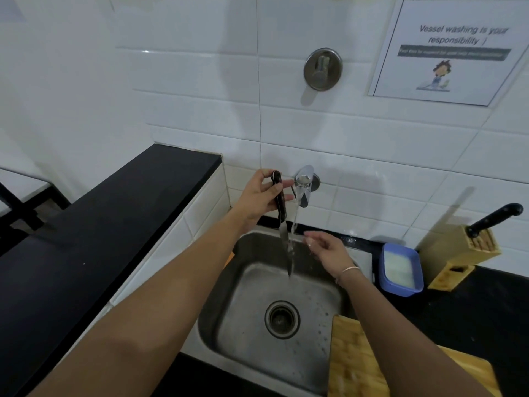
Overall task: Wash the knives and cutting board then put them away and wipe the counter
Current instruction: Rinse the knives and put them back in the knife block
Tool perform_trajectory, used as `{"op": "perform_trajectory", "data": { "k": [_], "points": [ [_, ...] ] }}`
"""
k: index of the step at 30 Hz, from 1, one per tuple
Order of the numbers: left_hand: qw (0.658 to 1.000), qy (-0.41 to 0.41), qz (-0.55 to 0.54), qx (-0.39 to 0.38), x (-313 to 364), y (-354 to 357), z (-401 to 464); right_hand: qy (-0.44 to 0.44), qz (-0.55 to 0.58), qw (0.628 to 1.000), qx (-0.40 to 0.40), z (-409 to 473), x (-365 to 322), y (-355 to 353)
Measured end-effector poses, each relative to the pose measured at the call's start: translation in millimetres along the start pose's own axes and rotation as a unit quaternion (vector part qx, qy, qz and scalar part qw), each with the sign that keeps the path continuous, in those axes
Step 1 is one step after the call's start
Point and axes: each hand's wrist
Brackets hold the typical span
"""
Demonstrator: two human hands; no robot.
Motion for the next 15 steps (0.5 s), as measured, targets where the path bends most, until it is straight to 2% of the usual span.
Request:
{"op": "perform_trajectory", "data": {
  "k": [5, 10, 15],
  "points": [
    [0.994, 0.0, -0.109, -0.022, -11, 8, 6, -0.044, 0.051, 0.994, -0.082, 9, -24, 21],
    [0.992, -0.012, -0.12, -0.037, -18, 18, 4, -0.049, 0.088, 0.995, -0.026, 14, -30, 37],
    [0.992, -0.034, -0.099, -0.077, -30, 25, -5, -0.031, 0.07, 0.997, -0.025, 7, -19, 43]
  ]
}}
Point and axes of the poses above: each hand's wrist, its own z-axis towards the middle knuckle, its own y-axis out of the palm, x = y × z, and after that the axes turned 9 degrees about -x, right-handed
